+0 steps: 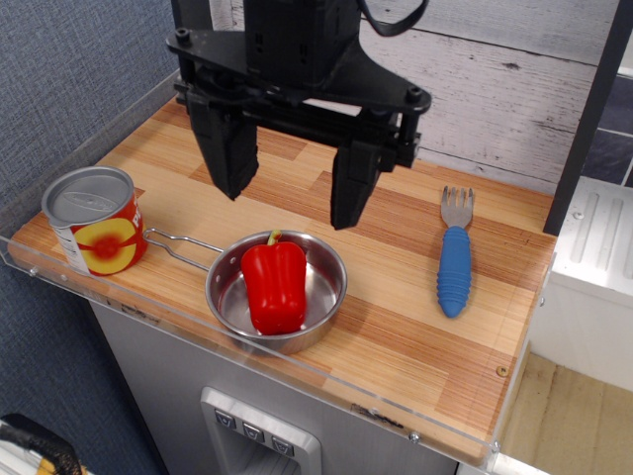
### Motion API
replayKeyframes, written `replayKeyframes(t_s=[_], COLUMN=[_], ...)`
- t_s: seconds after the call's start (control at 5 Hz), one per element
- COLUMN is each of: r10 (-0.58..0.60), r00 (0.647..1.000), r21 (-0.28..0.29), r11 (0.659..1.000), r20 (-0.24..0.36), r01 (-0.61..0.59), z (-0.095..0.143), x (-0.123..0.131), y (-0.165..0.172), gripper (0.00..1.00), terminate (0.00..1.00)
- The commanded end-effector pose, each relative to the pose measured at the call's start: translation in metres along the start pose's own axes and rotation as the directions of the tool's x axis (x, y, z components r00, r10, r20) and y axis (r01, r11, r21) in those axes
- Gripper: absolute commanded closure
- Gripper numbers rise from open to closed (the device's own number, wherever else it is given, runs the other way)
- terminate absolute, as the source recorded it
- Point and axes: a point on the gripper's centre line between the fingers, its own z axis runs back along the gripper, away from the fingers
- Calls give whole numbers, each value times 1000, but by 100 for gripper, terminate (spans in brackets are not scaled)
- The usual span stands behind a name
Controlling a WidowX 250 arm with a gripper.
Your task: Move the fork above and between the can and pot
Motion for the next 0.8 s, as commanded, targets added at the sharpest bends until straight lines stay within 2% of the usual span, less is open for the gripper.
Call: replayKeyframes(t_s=[0.0, 0.2, 0.4, 0.6], r10=[0, 58, 63, 116], r00=[1000, 998, 998, 993], r21=[0, -23, -25, 62], r11=[1000, 998, 998, 991], r20=[0, 2, -31, -23], r01=[0, -58, -64, -115], z=[0, -13, -35, -53], x=[0, 18, 39, 65], y=[0, -14, -23, -29], gripper=[0, 0, 0, 0], terminate=[0, 0, 0, 0])
